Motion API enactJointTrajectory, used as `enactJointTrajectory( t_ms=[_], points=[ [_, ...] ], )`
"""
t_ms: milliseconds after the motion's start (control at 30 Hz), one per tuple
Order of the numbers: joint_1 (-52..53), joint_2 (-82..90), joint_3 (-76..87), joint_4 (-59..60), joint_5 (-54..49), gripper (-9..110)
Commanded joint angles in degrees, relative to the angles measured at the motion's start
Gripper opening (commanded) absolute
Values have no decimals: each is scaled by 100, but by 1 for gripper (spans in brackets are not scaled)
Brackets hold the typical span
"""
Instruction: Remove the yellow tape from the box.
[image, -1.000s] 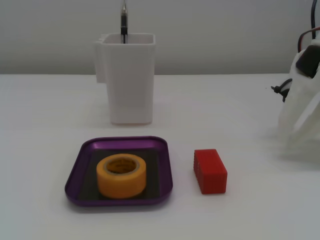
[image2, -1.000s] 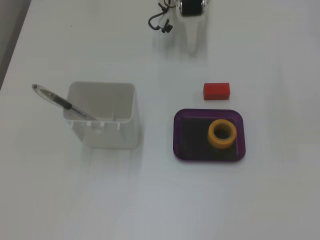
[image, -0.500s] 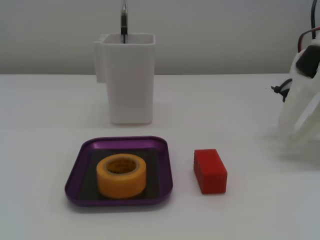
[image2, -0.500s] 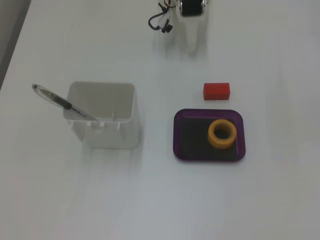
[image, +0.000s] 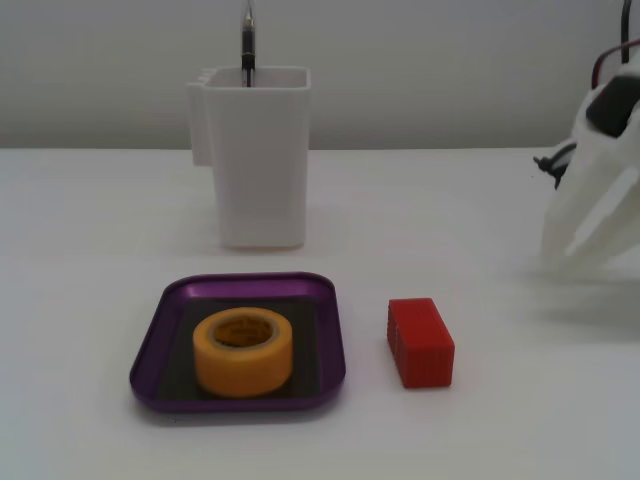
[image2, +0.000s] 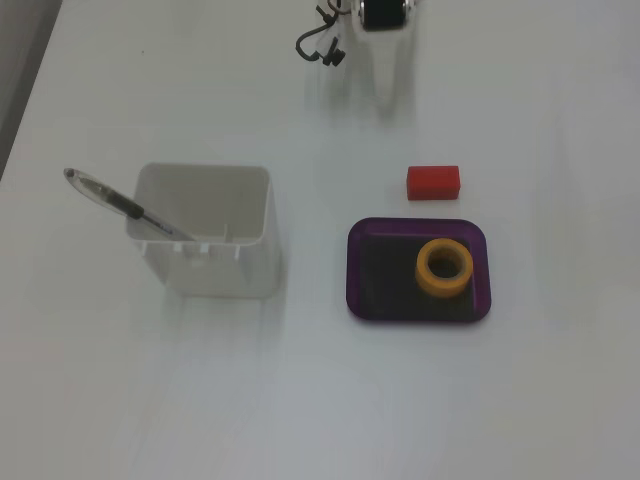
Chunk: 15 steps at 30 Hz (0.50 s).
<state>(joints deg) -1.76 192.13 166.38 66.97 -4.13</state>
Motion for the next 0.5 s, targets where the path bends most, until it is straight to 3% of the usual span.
enactJointTrajectory(
  t_ms=[0, 167, 300, 467],
  points=[
    [35, 387, -615, -97, -79, 0],
    [589, 378, -782, -97, -1327, 1],
    [1160, 114, -1011, -176, -1591, 1],
    [1248, -1591, -2312, -176, -1749, 1]
  ],
)
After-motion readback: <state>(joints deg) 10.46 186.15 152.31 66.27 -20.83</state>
